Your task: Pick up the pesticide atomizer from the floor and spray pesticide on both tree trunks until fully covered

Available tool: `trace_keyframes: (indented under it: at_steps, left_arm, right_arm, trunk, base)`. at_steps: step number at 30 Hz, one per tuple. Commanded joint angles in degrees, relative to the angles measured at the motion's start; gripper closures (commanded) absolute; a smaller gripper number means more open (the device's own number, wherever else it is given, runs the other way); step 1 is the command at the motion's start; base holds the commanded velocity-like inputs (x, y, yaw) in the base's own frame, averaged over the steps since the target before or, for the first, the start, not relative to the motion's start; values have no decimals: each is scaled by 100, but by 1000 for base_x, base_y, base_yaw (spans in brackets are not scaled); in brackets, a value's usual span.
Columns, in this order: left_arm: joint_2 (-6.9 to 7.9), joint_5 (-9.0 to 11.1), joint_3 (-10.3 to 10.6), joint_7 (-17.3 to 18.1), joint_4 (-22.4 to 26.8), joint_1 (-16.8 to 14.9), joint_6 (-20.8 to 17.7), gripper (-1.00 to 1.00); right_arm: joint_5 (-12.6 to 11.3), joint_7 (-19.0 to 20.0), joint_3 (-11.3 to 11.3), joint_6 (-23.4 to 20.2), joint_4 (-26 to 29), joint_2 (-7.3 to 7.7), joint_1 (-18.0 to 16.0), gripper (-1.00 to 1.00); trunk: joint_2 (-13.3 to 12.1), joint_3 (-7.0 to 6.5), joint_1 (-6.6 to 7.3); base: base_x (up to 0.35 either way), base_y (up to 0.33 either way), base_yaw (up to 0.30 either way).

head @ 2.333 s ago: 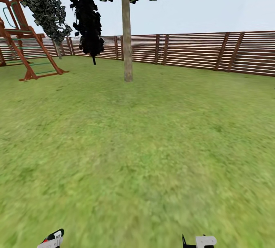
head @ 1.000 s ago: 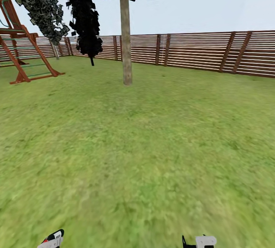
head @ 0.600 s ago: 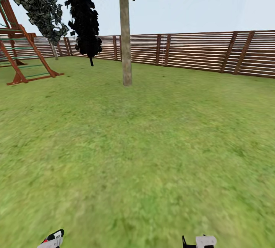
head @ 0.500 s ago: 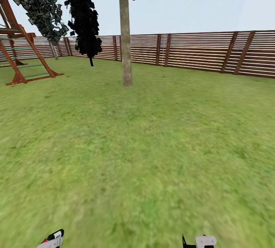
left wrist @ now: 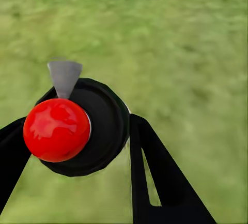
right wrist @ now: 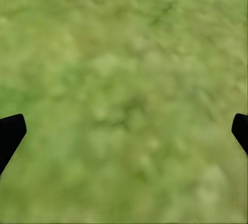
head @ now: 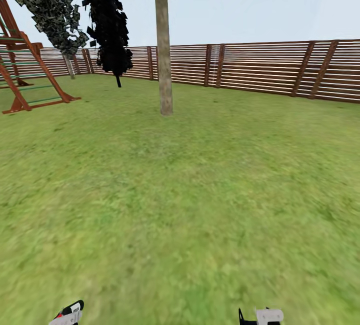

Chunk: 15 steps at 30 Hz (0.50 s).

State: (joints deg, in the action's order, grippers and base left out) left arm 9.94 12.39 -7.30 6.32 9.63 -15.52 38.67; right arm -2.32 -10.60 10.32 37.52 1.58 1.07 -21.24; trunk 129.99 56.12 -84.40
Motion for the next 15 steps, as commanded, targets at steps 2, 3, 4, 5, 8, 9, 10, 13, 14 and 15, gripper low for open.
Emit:
trace_keyframes:
  at_steps: [2,3,4,5,8,9,10,13,14,15]
  left_arm:
    - [-1,44,-27,62,-5,-4,9,100]
    - [-1,44,-27,62,-5,-4,9,100]
    - [-1,44,-26,62,-5,-4,9,100]
    - [-1,44,-26,62,-5,-4,9,100]
    - [-1,44,-27,62,-5,-4,9,100]
    - [-1,44,-30,62,-5,-4,9,100]
    - [-1,44,-28,62,-5,-4,9,100]
    - [-1,44,-28,62,-5,-4,9,100]
    - [-1,44,-27,62,-5,-4,9,100]
    - [-1,44,-27,62,-5,-4,11,100]
  right_arm:
    - [-23,-29,49,10,-5,-1,-3,-100]
    - [-23,-29,49,10,-5,-1,-3,-100]
    - [-23,-28,49,10,-5,-1,-3,-100]
    - [-23,-28,49,10,-4,-1,-3,-100]
    - [-23,-29,49,10,-3,-1,-3,-100]
    - [-23,-29,49,10,-5,-1,-3,-100]
    - [-23,-29,49,10,-5,-1,-3,-100]
    - [-23,-29,49,10,-6,-1,-3,-100]
    - [-23,-29,49,10,-6,-1,-3,-100]
    - [-23,-29,49,10,-6,-1,-3,-100]
  trunk:
    - [2,5,-3]
    - [2,5,-3]
    - [2,5,-3]
    - [2,5,-3]
    - [2,5,-3]
    - [2,5,-3]
    - [2,5,-3]
    - [2,5,-3]
    - [2,5,-3]
    - [2,5,-3]
  base:
    - [339,0,0]
    - [339,0,0]
    - [339,0,0]
    - [339,0,0]
    - [339,0,0]
    - [339,0,0]
    - [339,0,0]
    - [339,0,0]
    - [339,0,0]
    - [339,0,0]
